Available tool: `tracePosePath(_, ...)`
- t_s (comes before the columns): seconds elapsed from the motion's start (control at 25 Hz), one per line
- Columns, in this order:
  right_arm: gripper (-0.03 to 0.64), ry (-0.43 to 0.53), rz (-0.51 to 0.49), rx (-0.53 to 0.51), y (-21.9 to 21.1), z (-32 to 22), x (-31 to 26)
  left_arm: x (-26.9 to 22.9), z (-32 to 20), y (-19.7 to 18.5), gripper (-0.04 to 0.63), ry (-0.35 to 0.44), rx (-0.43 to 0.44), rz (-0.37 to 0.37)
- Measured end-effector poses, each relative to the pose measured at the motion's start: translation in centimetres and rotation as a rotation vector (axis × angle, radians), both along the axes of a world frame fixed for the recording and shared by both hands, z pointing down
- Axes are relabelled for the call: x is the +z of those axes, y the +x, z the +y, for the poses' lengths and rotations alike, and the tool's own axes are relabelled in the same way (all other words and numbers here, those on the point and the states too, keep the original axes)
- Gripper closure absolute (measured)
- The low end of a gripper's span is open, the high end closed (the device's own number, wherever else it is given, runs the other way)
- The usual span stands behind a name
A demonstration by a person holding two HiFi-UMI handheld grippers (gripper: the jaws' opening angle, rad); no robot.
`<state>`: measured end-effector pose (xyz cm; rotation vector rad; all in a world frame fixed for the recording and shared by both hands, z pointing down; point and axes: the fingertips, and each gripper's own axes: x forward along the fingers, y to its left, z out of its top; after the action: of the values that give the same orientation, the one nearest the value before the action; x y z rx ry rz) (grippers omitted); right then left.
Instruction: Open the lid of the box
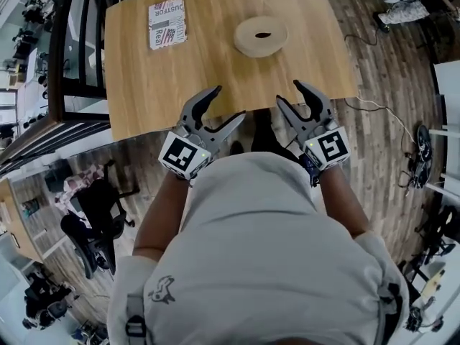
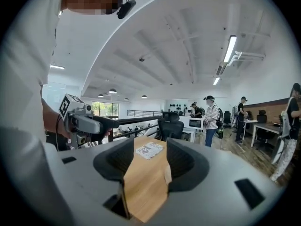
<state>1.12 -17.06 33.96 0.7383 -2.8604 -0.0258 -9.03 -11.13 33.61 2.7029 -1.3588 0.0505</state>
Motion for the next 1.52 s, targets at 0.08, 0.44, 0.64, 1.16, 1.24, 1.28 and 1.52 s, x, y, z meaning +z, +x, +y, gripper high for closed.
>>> tracePosePath(0.08,0.391,-0.009,0.006,-0.017,-0.1,-1.4,0.4,0.6,-0.9,0.0,0.298,-0.015,-0.01,-0.002)
tracePosePath(0.44,0.391,-0.021,0.062,-0.114,-0.1,-9.2,2.2,3.0,-7.6,0.1,0.288,-0.067,-0.077,-0.004)
tracePosePath(0.64,0.391,-0.022,0.104,-0.177,-0.1,-13.2,3.7,5.5,-10.7,0.5,0.284,-0.118,-0.107,-0.018)
tracePosePath(1.16,0.39,0.059,0.357,-0.345,-2.5,-19.2,10.9,14.7,-15.3,-0.8,0.272,-0.256,-0.084,-0.102)
tracePosePath(1.24,0.39,0.065,0.397,-0.372,-2.9,-19.6,12.3,16.5,-15.6,-1.0,0.267,-0.282,-0.073,-0.114)
tracePosePath(1.28,0.39,0.067,0.413,-0.382,-3.2,-19.8,12.9,17.3,-15.9,-1.3,0.267,-0.294,-0.068,-0.12)
tracePosePath(1.52,0.39,0.104,0.521,-0.462,-4.9,-20.7,16.8,21.2,-17.2,-1.9,0.262,-0.311,-0.023,-0.17)
